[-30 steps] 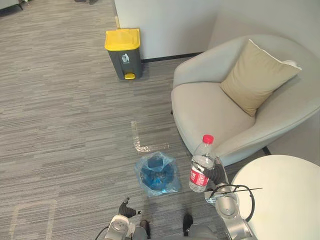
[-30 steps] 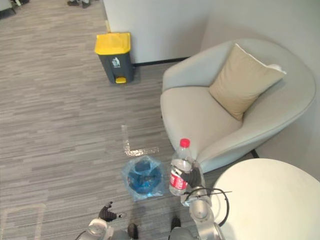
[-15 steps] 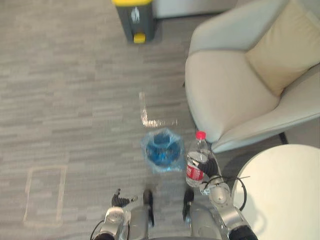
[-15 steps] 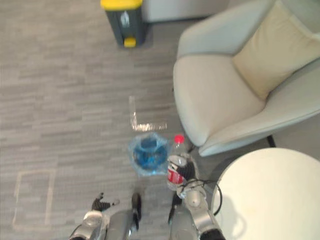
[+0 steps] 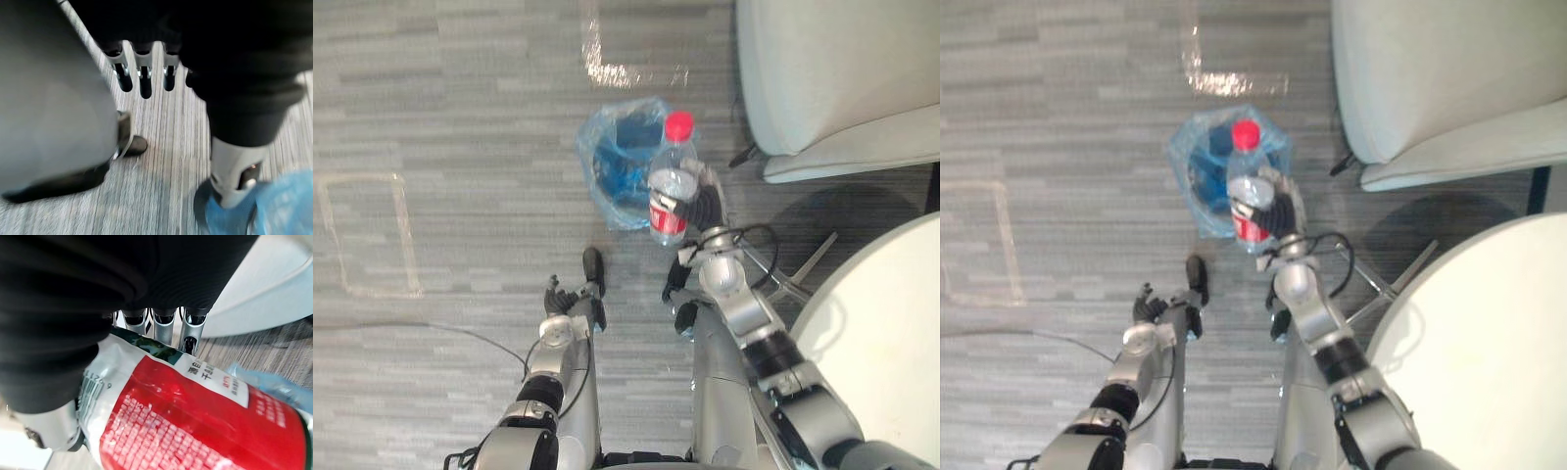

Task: Gather rubbish on tea table into small bin, then transfer packed bag to large trash can.

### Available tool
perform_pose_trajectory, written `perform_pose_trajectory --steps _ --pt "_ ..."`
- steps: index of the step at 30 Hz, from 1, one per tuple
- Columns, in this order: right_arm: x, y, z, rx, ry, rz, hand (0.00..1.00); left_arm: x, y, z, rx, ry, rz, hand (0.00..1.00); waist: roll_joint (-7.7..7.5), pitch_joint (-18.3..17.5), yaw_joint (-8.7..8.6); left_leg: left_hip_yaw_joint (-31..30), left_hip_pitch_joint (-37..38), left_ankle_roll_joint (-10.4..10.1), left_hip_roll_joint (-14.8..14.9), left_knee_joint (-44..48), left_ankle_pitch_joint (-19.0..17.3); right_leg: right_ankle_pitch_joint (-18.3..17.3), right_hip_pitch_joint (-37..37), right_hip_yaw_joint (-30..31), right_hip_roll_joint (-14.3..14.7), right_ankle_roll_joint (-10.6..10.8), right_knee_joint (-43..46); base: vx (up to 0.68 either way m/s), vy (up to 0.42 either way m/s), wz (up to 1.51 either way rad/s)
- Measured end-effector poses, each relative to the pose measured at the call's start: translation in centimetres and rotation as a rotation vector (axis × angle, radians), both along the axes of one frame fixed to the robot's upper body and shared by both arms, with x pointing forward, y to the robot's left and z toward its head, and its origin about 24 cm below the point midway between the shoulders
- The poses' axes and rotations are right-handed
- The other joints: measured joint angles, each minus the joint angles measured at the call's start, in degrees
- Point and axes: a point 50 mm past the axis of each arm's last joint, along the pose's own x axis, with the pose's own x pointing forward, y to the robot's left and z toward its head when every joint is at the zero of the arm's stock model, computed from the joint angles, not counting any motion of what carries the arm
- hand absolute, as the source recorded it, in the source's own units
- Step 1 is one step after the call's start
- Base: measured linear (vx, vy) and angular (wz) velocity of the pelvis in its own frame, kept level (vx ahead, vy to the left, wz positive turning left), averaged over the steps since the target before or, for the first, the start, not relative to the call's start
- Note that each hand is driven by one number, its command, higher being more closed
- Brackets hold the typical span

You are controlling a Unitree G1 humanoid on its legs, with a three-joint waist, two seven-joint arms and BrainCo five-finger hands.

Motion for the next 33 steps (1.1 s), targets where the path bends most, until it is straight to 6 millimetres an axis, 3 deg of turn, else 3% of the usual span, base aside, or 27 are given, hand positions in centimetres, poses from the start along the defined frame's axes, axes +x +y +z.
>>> perform_pose_trajectory --steps 8,22,23,33 --pt "1.8 -0.1 5.4 -0.058 -0.135 -0.043 1.00 0.9 -0.2 2.0 -0.022 -0.121 0.002 0.00 0.14 0.2 2.09 -0.3 -5.7 0.4 -1.1 1.0 0.3 -1.1 -5.6 -0.6 -1.8 -0.3 2.7 0.03 0.013 0.11" --pt "3.5 -3.6 5.7 -0.030 -0.073 -0.167 1.00 1.2 0.8 2.9 0.004 -0.173 -0.020 0.00 0.32 0.0 4.13 -0.9 -10.5 0.5 -1.4 3.4 0.5 -2.1 -9.8 -1.5 -2.9 -0.4 5.7 0.00 -0.001 0.06" --pt "3.6 -3.8 5.8 -0.007 -0.067 -0.169 0.00 1.2 1.1 2.9 0.010 -0.173 -0.015 0.00 0.34 0.0 4.13 -1.1 -11.2 0.6 -1.3 3.9 0.5 -2.3 -10.4 -1.5 -2.9 -0.4 6.2 -0.04 0.004 0.02" --pt "3.5 -4.6 6.2 0.051 -0.080 -0.191 0.00 1.2 1.7 2.9 -0.008 -0.180 0.007 0.00 0.35 0.0 4.19 -1.0 -13.7 0.8 -0.8 5.8 0.6 -2.5 -13.1 -0.9 -2.8 -0.6 8.0 -0.05 0.001 -0.02"
